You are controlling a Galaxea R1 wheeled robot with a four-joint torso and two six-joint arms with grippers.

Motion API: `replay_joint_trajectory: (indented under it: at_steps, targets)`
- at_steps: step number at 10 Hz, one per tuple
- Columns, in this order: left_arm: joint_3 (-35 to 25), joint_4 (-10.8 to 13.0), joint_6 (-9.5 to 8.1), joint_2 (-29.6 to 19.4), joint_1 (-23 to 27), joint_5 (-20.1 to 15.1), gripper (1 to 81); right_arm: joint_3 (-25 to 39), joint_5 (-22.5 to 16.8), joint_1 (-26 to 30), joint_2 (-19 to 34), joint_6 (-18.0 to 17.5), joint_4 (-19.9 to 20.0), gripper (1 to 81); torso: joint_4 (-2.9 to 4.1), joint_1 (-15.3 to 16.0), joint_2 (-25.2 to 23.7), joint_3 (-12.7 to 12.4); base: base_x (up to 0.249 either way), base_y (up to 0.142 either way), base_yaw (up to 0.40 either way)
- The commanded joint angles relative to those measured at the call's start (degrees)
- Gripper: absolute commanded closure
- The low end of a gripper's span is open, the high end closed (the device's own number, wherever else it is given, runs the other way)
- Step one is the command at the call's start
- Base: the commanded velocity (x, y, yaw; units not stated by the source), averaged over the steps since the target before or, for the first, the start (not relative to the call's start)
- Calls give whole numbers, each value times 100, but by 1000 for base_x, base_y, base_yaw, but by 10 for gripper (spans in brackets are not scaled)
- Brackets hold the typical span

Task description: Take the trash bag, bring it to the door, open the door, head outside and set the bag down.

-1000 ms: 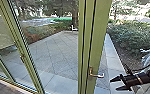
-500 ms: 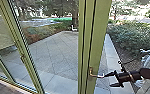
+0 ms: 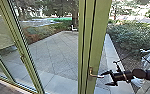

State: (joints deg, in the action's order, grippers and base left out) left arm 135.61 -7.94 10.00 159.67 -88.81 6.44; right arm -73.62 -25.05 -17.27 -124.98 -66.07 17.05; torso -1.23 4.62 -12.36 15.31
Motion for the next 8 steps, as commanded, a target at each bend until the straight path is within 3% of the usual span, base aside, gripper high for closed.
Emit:
replay_joint_trajectory:
  at_steps: [1,5,8]
  targets:
    - [-25,-15,-6,-67,122,-371,811,-477,-79,738,-197,-125,8,10,0,0,0,0,0,0,0]
    - [-25,-6,-6,-58,122,-371,811,-1082,-9,580,-600,-195,-317,10,0,0,0,0,0,0,0]
    - [-25,-6,-6,-58,122,-371,811,-1452,-105,474,-1118,-678,-334,10,0,0,0,0,0,0,0]
